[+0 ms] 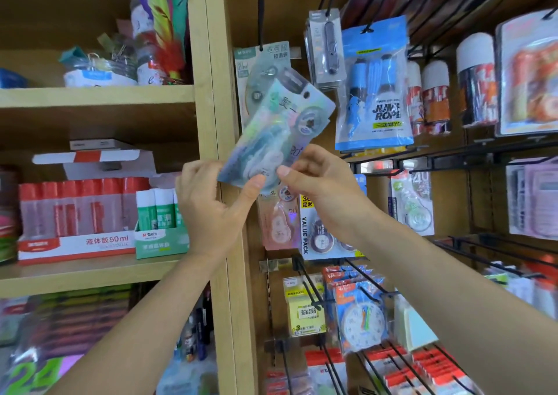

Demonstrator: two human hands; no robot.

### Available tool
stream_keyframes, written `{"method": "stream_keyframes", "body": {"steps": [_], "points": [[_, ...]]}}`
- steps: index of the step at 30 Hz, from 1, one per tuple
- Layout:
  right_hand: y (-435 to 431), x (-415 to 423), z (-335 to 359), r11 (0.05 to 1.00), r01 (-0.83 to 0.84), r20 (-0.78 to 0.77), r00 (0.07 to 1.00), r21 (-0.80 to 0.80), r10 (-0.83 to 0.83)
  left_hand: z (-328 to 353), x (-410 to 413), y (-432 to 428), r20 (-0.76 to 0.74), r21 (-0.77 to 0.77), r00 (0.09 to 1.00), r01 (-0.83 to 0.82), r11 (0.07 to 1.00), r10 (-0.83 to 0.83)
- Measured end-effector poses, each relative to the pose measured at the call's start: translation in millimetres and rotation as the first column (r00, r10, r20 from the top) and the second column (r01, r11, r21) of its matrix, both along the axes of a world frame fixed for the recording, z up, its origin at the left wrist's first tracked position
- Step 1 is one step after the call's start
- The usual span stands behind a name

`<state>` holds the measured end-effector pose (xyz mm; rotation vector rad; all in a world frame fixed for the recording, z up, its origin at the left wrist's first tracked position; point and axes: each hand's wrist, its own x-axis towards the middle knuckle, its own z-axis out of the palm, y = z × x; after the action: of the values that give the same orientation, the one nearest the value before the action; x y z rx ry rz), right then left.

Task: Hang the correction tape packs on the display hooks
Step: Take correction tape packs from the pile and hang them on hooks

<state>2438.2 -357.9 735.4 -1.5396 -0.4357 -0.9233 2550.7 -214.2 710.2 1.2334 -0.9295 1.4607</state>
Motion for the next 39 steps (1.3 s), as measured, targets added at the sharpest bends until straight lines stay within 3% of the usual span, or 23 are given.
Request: {"method": "stream_keyframes", "body": {"steps": [7, 12, 15, 20, 29, 39], "points": [[-6, -15, -7, 0.993, -0.071, 0.04, 0.997, 0.094, 0.068, 3, 1, -2, 0.071, 0.081, 0.983, -0.176, 0.981, 0.171], [-30, -31, -18, 0.982, 0.074, 0.083, 0.992, 0.172, -0.09, -5, 1, 1, 0.047, 0.213, 0.937, -0.347, 0.913, 0.346], [-47, -34, -35, 0.977, 0.163, 0.028, 0.985, 0.138, -0.168, -17, 3, 6, 0.081, 0.327, 0.871, -0.482, 0.813, 0.484], [-63, -24, -70, 0.97, 0.232, -0.104, 0.969, 0.068, -0.225, -21, 0, 5, 0.056, 0.32, 0.836, -0.532, 0.784, 0.545], [-60, -3, -84, 0.978, 0.201, -0.18, 0.965, 0.051, -0.189, -23, -1, 6, 0.06, 0.286, 0.843, -0.527, 0.8, 0.534], [-45, 5, -77, 0.986, 0.168, -0.1, 0.981, -0.01, -0.168, -24, 2, 8, 0.054, 0.259, 0.911, -0.407, 0.876, 0.408]]}}
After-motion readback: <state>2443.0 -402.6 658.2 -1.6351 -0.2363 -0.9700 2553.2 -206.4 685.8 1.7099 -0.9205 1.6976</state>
